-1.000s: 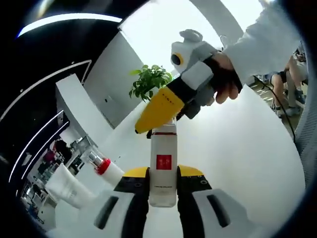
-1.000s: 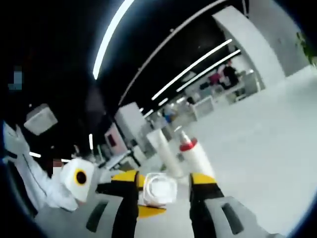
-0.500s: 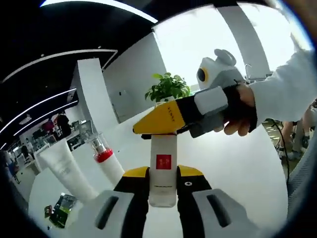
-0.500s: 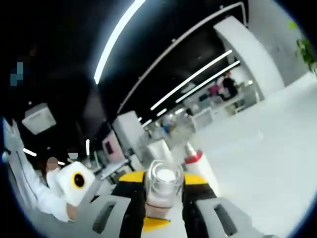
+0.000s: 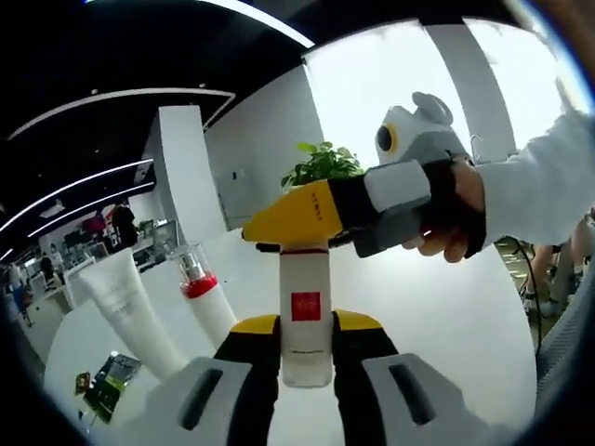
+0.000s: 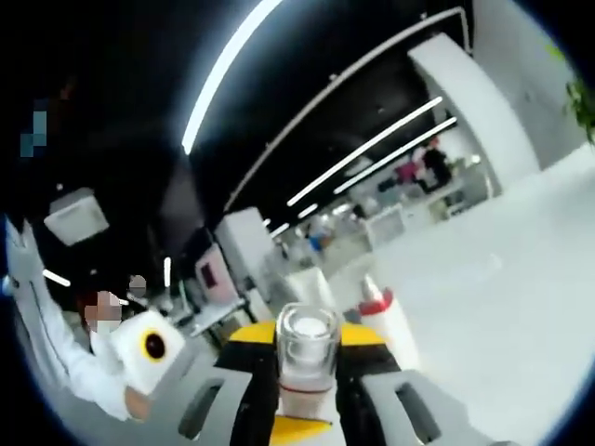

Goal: Arrange the skincare products in the storage area until every visible bottle or jar stands upright without overlapping.

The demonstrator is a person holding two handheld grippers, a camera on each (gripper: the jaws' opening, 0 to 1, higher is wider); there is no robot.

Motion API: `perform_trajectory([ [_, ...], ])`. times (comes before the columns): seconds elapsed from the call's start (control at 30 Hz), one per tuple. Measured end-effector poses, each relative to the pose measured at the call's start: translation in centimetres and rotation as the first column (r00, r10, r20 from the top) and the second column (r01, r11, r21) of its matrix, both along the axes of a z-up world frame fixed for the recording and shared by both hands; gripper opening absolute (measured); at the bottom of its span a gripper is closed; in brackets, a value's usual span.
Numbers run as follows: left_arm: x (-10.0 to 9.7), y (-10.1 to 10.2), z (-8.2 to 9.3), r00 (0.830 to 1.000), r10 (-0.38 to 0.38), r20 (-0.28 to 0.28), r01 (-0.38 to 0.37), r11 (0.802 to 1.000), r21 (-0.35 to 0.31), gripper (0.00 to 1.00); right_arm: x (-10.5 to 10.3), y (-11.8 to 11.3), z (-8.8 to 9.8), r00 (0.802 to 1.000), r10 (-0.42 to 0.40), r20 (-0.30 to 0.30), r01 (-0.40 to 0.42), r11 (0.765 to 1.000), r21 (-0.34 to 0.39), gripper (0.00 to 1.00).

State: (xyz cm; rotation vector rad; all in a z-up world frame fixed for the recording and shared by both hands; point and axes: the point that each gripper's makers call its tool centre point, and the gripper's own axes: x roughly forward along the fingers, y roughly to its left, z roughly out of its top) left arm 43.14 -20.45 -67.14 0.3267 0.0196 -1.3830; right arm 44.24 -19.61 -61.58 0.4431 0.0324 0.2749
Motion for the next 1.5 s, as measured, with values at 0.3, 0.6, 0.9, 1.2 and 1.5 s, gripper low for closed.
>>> perform_trajectory([
  [0.3, -0.4, 0.1, 0.1, 0.998, -0.059, 0.005, 0.059, 0.998, -0.003, 0.28, 0.1, 0.2, 0.0, 0.996, 0.093, -0.004, -0.093, 0.99, -0.11, 0.15],
  [0.6, -1.4, 0.4, -0.7, 0.965, -0.24, -0.105, 0.243, 0.97, 0.014, 0.37, -1.1, 1.8, 1.1, 0.956, 0.292, 0.009, -0.28, 0.927, -0.251, 0.15],
  [0.9, -1.9, 0.3, -0.7, 0.931, -0.338, -0.139, 0.34, 0.941, -0.013, 0.29, -1.2, 3.3, 1.0, 0.873, 0.487, -0.005, -0.459, 0.821, -0.339, 0.15],
  [1.2, -2.0, 0.0, -1.5, 0.923, -0.361, -0.135, 0.366, 0.931, 0.007, 0.28, -0.5, 3.8, -0.6, 0.778, 0.626, -0.051, -0.6, 0.716, -0.358, 0.15],
  [1.5, -1.0, -0.2, -3.4, 0.916, -0.351, -0.195, 0.363, 0.931, 0.029, 0.25, 1.0, 2.4, -2.6, 0.759, 0.648, -0.063, -0.624, 0.697, -0.352, 0.16],
])
